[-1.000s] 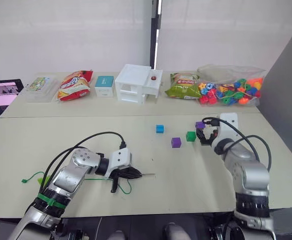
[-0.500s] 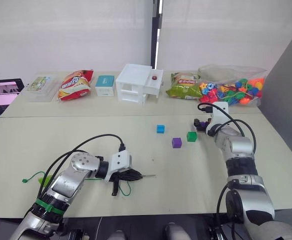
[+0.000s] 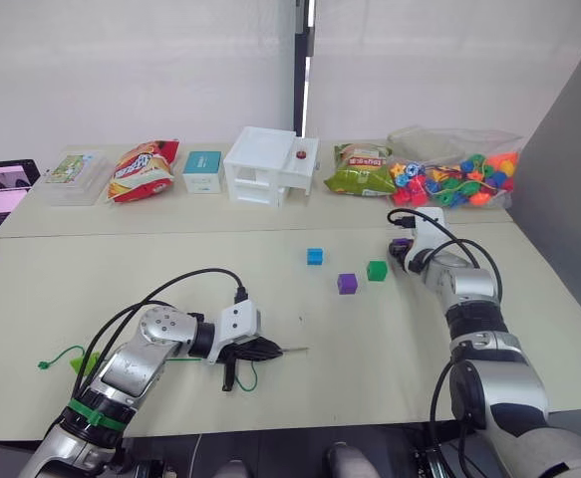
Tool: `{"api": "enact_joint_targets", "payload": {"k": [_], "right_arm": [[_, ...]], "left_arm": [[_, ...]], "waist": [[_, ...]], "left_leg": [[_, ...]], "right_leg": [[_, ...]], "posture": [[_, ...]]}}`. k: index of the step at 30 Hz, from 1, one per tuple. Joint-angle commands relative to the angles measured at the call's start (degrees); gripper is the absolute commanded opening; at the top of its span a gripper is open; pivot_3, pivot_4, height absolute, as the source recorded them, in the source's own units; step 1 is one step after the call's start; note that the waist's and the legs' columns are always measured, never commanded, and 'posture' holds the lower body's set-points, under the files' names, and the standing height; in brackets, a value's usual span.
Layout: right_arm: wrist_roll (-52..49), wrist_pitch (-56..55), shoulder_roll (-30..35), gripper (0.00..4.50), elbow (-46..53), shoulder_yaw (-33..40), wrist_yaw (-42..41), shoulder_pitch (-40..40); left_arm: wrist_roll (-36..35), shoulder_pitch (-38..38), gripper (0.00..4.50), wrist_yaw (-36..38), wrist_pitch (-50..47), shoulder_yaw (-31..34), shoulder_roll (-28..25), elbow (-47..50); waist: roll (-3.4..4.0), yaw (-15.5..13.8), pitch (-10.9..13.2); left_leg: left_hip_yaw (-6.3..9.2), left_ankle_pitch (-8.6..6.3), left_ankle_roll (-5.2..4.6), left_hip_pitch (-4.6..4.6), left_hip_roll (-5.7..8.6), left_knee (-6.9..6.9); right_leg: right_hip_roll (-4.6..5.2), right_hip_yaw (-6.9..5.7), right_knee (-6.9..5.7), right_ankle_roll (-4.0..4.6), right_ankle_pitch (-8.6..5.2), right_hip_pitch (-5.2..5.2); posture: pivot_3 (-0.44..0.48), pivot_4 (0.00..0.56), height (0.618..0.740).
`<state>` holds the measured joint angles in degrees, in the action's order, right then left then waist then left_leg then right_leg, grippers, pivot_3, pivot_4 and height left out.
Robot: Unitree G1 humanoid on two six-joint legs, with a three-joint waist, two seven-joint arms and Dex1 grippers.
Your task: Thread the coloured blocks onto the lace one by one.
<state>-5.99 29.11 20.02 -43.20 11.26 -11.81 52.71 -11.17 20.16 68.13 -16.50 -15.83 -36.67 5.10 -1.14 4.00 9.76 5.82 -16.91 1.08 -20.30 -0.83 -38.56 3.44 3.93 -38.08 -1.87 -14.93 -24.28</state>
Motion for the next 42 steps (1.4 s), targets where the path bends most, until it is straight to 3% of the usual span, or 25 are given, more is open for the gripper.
{"api": "enact_joint_targets", "payload": {"k": [1,3,11,15,18,23,28,38,40,42], "right_arm": [[-1.64,-0.71,0.16,1.18,5.47,0.77,-0.49,0.58],[-2.10,2.03,-0.15,1.18,13.13,0.41,-0.24,-1.73],[-5.66,34.47,-5.91,1.18,74.08,-5.50,7.59,-20.89],[-5.00,47.03,-9.73,1.18,92.15,-10.53,11.79,-25.68],[-5.78,56.72,-13.21,1.18,100.49,-13.64,13.11,-27.99],[-5.57,63.12,-15.95,1.18,103.20,-19.40,16.56,-37.52],[-4.96,57.05,-18.86,1.18,98.88,-24.86,18.11,-47.81],[-4.32,47.54,-19.51,1.18,89.34,-26.47,16.63,-52.52],[-4.38,45.78,-19.86,2.21,89.56,-25.08,16.24,-52.72],[-4.83,44.44,-19.87,2.85,90.68,-23.63,15.31,-52.26]], "left_arm": [[-0.94,-0.16,0.00,-0.18,-0.07,1.19,-0.52,1.97],[-0.99,-0.27,0.00,-0.17,-0.06,1.13,-0.51,2.05],[-1.05,-0.74,0.00,-0.26,0.09,1.67,-0.73,1.54],[-1.06,-0.66,0.00,-0.19,-0.31,1.73,-0.79,1.35],[-1.11,-0.52,0.00,0.07,-0.65,1.72,-0.88,1.02],[-0.92,0.25,0.00,0.87,-0.58,1.55,-1.05,-0.04],[-1.14,1.24,0.00,1.30,-1.43,1.52,-1.21,0.40],[-1.44,2.50,0.00,1.54,-3.59,1.60,-1.53,1.99],[-1.49,2.43,0.00,1.49,-3.72,1.82,-1.62,2.15],[-1.54,2.27,0.00,1.45,-3.77,1.99,-1.72,2.28]], "waist": [[0.00,0.00,0.00],[0.01,-0.02,0.00],[0.13,-0.34,-0.04],[0.14,-0.33,-0.04],[0.14,-0.51,-0.04],[0.14,-0.67,-0.05],[0.12,-0.63,-0.05],[0.06,-0.02,-0.09],[0.04,-0.04,-0.10],[0.04,-0.07,-0.10]], "left_leg": [[0.00,0.00,0.00,0.00,0.00,0.00],[0.00,0.00,0.00,-0.01,0.00,0.01],[0.09,0.00,0.00,-0.11,0.00,0.19],[0.10,0.00,0.01,-0.08,0.01,0.22],[0.10,0.02,0.03,-0.04,0.01,0.21],[0.11,0.02,0.04,0.02,0.01,0.21],[0.10,0.03,0.05,0.02,0.01,0.23],[0.09,0.03,0.06,0.10,-0.01,0.24],[0.09,0.03,0.06,0.11,-0.02,0.24],[0.10,0.04,0.06,0.11,-0.02,0.24]], "right_leg": [[0.00,0.00,0.00,0.00,0.00,0.00],[0.00,0.00,0.00,0.00,0.00,-0.01],[0.01,-0.03,0.00,0.00,0.00,-0.15],[0.00,-0.03,-0.01,0.00,0.00,-0.14],[0.00,-0.03,0.02,-0.01,-0.01,-0.09],[0.00,-0.06,0.05,-0.01,-0.01,-0.02],[0.01,-0.05,0.08,-0.01,-0.01,-0.04],[-0.02,-0.06,0.13,-0.03,-0.02,0.03],[-0.03,-0.06,0.14,-0.03,-0.02,0.04],[-0.03,-0.06,0.14,-0.03,-0.03,0.04]], "posture": [[0.000,0.150,0.740],[0.000,0.150,0.740],[0.000,0.150,0.740],[0.000,0.150,0.740],[0.000,0.150,0.740],[0.000,0.150,0.740],[0.000,0.150,0.740],[0.000,0.150,0.740],[0.000,0.150,0.740],[0.000,0.150,0.740]]}}
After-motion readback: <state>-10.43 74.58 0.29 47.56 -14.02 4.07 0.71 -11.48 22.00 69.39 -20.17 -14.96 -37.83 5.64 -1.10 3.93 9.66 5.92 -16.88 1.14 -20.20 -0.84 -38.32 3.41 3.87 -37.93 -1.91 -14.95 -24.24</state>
